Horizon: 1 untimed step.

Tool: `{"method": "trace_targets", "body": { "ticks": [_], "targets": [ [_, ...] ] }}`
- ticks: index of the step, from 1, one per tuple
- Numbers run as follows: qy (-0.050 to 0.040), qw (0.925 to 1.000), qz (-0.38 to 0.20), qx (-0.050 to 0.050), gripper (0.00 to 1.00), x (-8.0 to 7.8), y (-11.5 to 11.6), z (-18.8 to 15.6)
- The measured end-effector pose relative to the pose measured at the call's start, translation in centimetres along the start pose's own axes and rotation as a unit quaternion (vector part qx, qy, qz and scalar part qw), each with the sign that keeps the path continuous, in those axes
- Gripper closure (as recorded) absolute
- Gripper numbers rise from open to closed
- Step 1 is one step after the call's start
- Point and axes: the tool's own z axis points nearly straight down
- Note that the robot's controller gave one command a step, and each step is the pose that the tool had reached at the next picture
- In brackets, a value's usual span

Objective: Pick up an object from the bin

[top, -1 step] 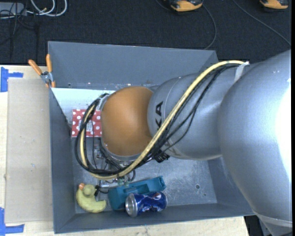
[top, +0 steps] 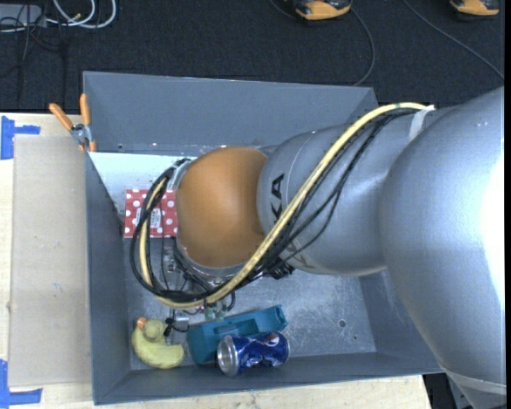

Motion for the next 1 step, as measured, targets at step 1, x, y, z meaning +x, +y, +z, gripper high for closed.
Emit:
{"method": "trace_targets", "body": {
  "ticks": [1],
  "targets": [
    [-0.0012, 0.9979, 0.065, -0.001, 0.0, 0.59, -1.64, 1.14]
  ]
}}
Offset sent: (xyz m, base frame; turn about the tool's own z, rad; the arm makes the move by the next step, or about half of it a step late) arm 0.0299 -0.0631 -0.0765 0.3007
